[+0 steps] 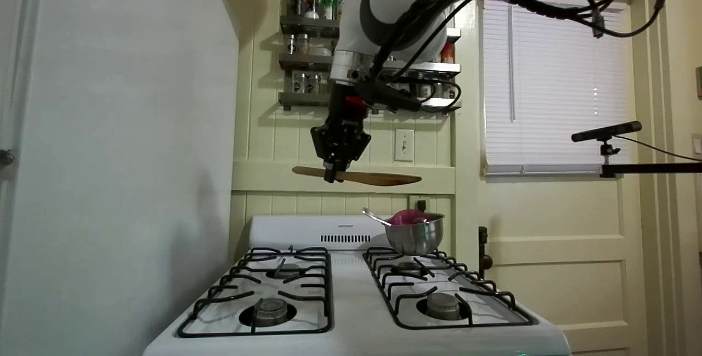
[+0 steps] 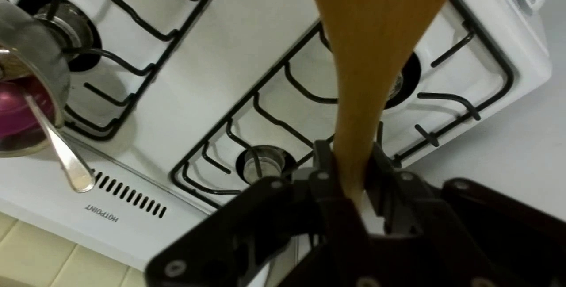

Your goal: Remove the wooden spoon from the silver bowl and place it on the stove top and place the spice on the spice rack

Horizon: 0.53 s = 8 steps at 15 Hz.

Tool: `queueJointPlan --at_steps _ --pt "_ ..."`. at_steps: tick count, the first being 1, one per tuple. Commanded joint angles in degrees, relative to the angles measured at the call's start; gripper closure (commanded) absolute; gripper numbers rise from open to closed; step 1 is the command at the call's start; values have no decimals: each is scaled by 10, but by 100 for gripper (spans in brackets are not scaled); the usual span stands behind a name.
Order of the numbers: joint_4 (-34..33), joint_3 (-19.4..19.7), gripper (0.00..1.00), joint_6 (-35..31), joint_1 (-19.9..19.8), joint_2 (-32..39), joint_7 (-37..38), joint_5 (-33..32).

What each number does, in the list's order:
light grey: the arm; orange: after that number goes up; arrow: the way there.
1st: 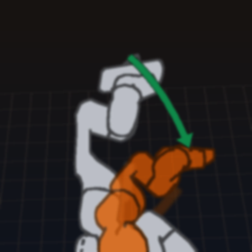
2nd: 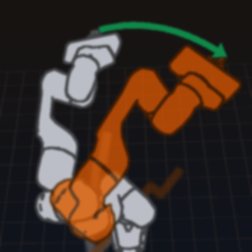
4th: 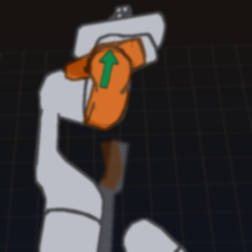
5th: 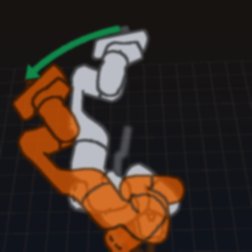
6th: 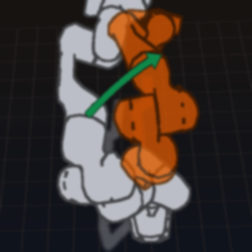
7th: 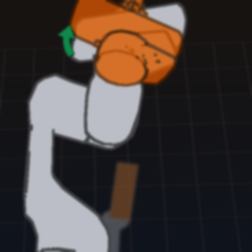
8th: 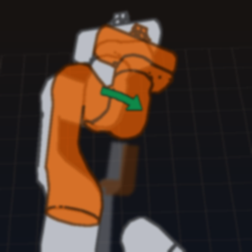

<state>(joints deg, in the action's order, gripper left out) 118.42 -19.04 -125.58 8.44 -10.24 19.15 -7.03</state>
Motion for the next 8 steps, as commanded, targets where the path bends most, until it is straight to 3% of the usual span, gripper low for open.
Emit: queueJointPlan --at_steps 1,6,7,8 --pt "-66 -8 95 7 20 72 40 -23" --pt "-126 10 95 21 40 152 53 -47" --pt "-92 16 78 2 43 117 33 -30" --pt "-101 20 78 2 45 132 34 -32"
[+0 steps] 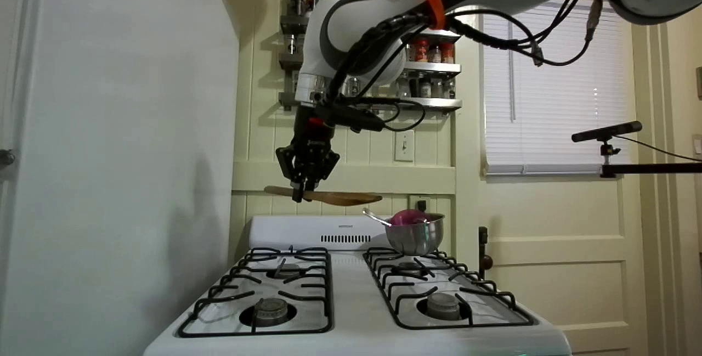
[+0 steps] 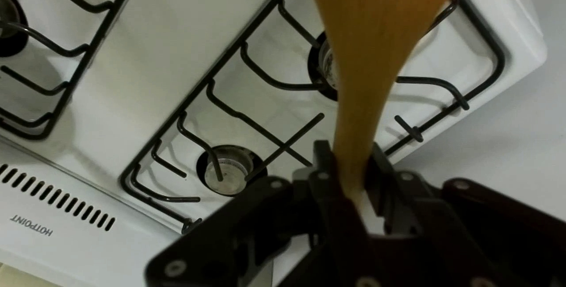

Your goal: Remove the wooden spoon from the silver bowl and place it on the stove top and place the spice on the spice rack

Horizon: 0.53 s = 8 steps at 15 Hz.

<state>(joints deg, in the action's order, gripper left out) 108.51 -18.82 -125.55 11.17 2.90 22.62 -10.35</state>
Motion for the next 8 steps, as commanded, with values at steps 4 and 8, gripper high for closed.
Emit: queueJointPlan --at_steps 4,8 --pt "-18 23 95 2 20 21 -1 0" --pt "-52 42 95 -42 28 85 21 -7"
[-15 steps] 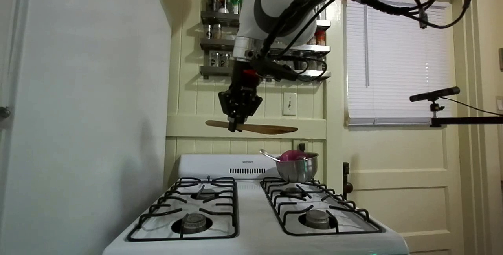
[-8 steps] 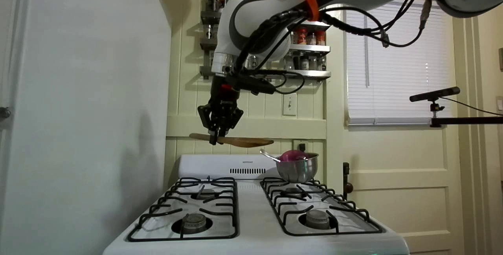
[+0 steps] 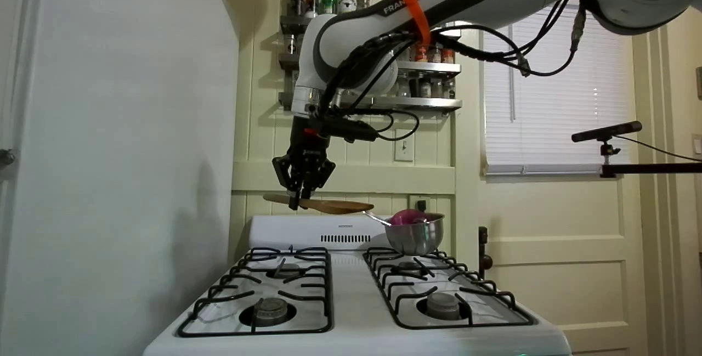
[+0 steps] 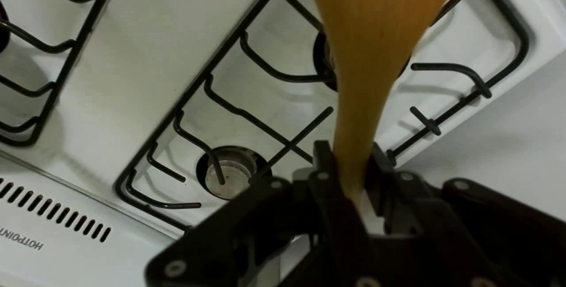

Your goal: Remove the wooden spoon from the silver bowl and place it on the stove top and place the spice on the spice rack

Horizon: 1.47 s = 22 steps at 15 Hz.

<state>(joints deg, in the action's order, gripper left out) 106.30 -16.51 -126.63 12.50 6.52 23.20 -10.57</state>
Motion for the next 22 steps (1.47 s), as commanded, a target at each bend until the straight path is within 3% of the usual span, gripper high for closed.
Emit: queueJointPlan --at_steps 1,9,22 --pt "-33 23 95 -48 16 63 7 6" --pt "-54 51 95 -137 23 149 -29 43" --pt "-93 73 95 -135 28 210 -66 66"
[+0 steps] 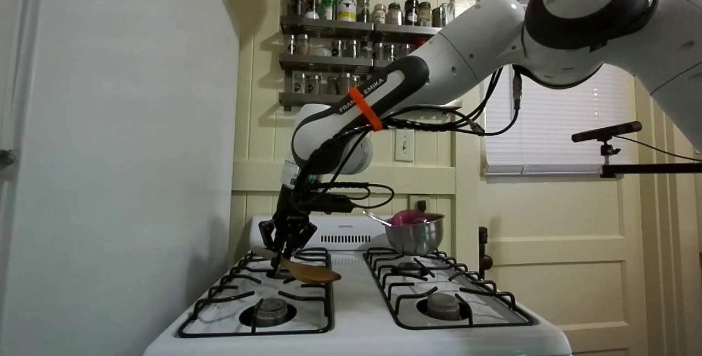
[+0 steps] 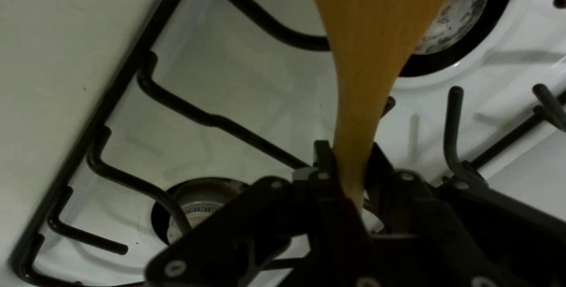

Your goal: Remove the wooden spoon from the silver bowl and place it on the stove top and place the spice on the spice rack

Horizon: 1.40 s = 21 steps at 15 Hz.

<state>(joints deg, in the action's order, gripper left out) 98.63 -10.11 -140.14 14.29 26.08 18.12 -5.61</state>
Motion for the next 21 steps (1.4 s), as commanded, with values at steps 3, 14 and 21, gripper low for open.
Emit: queueJointPlan --at_steps 3,14,21 --pt "-21 12 95 1 12 20 -19 16" --pt "-19 20 23 12 18 15 -17 10" --pt "67 19 0 117 11 -137 -3 22"
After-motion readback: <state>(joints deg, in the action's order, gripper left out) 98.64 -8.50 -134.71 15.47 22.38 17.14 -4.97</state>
